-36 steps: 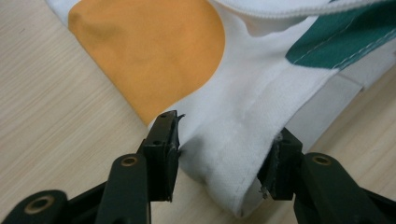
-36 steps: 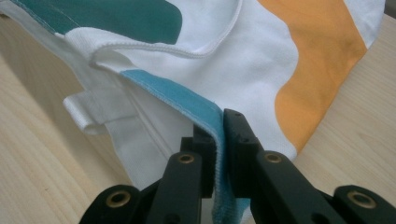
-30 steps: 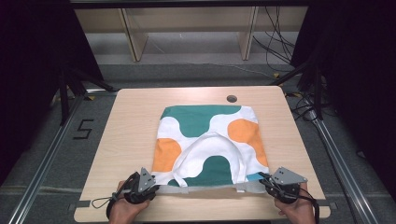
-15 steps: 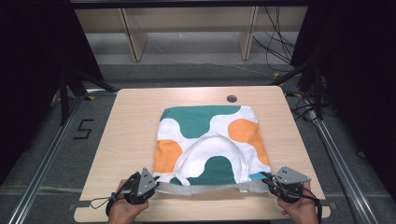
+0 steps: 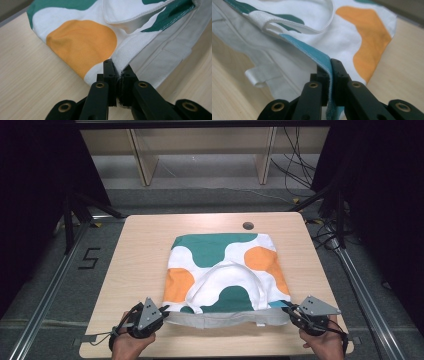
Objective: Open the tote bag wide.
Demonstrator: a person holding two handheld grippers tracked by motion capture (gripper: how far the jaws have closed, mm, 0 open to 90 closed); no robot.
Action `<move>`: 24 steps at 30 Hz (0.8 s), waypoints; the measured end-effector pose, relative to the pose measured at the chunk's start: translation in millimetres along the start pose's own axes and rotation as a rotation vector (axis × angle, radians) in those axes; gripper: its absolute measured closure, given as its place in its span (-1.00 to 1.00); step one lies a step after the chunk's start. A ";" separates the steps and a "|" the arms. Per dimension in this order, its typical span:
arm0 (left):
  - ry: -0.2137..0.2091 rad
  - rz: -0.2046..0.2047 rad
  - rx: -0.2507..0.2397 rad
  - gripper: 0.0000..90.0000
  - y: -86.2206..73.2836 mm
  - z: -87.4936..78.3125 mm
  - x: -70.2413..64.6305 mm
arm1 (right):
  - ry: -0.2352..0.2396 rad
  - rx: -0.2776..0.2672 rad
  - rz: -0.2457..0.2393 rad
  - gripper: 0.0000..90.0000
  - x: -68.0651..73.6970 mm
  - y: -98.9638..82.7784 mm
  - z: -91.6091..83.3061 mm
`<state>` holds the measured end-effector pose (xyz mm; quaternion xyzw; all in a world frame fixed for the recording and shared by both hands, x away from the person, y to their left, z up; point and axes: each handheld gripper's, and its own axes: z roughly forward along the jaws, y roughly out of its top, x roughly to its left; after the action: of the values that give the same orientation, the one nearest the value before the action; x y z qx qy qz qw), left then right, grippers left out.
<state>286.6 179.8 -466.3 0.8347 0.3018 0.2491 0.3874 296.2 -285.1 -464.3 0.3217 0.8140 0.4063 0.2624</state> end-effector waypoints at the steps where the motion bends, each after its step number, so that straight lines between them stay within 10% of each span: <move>1: -0.021 -0.016 -0.052 0.91 4.6 -2.6 1.9 | -0.012 -0.011 0.016 0.93 1.5 3.0 -2.9; 17: 0.004 -0.052 -0.233 0.92 60.3 -42.8 24.2 | -0.017 -0.219 0.018 0.96 -26.5 74.3 -34.6; 24: 0.062 0.007 -0.360 0.93 102.3 -79.1 35.3 | -0.010 -0.302 -0.018 0.96 -38.6 112.6 -57.9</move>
<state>291.5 190.8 -332.8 0.7447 0.2614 0.3262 0.5203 316.6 -290.0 -333.6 0.2732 0.7451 0.5203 0.3153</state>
